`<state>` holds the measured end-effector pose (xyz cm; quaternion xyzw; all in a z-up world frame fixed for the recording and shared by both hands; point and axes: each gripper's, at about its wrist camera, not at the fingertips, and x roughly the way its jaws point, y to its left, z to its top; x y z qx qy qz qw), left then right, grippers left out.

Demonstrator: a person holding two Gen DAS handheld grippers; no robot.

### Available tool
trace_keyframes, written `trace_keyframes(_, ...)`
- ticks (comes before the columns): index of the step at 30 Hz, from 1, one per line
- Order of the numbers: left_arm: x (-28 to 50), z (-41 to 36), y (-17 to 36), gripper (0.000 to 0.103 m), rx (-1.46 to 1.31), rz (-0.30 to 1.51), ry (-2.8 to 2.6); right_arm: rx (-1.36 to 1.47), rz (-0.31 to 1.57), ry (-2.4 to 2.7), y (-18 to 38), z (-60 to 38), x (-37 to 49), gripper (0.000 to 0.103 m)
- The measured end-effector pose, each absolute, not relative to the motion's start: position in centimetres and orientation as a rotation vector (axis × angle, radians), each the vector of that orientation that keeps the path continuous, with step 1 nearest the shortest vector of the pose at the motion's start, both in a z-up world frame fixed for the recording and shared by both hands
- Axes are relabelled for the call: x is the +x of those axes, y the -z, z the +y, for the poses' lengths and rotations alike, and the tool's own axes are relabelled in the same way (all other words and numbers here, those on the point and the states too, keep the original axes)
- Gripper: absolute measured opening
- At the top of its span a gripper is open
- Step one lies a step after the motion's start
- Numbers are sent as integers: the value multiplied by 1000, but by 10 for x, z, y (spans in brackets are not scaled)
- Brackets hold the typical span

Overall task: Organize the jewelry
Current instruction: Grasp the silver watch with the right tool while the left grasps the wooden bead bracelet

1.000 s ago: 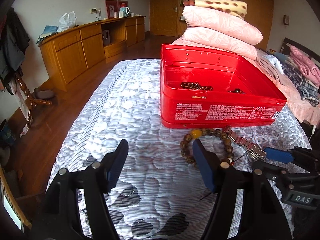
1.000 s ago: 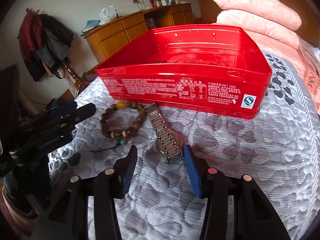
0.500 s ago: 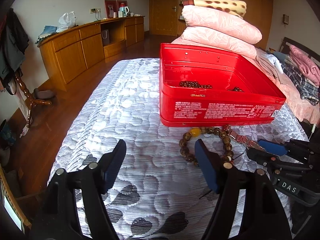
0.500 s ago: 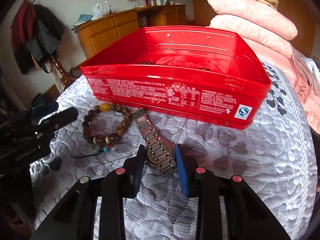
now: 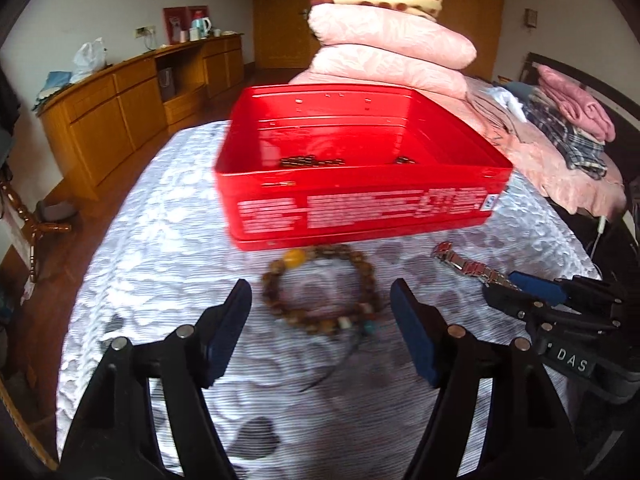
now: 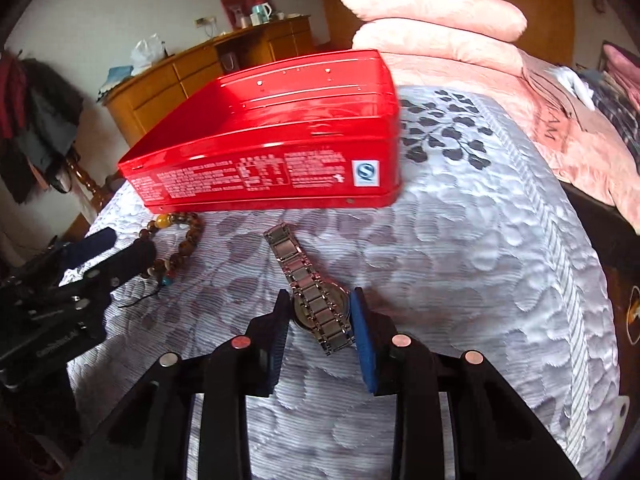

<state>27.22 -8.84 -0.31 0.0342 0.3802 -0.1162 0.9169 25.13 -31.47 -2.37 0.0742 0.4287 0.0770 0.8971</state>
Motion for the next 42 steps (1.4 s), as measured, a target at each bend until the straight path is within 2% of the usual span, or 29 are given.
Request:
trace_keyframes(7,287,-96,14,57,45,833,250,136,888,-151,23,-310,253,31)
trace_keyframes(18,298,-121,31,58,115,915,273,124,890,-147,24,-308,253,32)
trace_keyframes(22,297,-123,32,54,123,919,289,109,892,-153,24,-307,253,34)
trace_keyframes(25,295,-120,33,40,114,914,290,100,896,-162,24,-307,254,34)
trace_keyframes(27,294,-108,32,21,84,912,274,85,896,-164,25,-306,254,36)
trace_keyframes(28,294,-104,32,17,70,911,263,72,896,-162,25,-303,253,37)
trace_keyframes(33,290,-96,29,12,39,908,277,18,896,-145,24,-296,252,37)
trace_keyframes(38,281,-85,29,11,6,909,293,-22,890,-139,22,-288,246,31)
trace_keyframes(42,271,-75,25,11,-35,907,321,9,887,-164,20,-288,240,31)
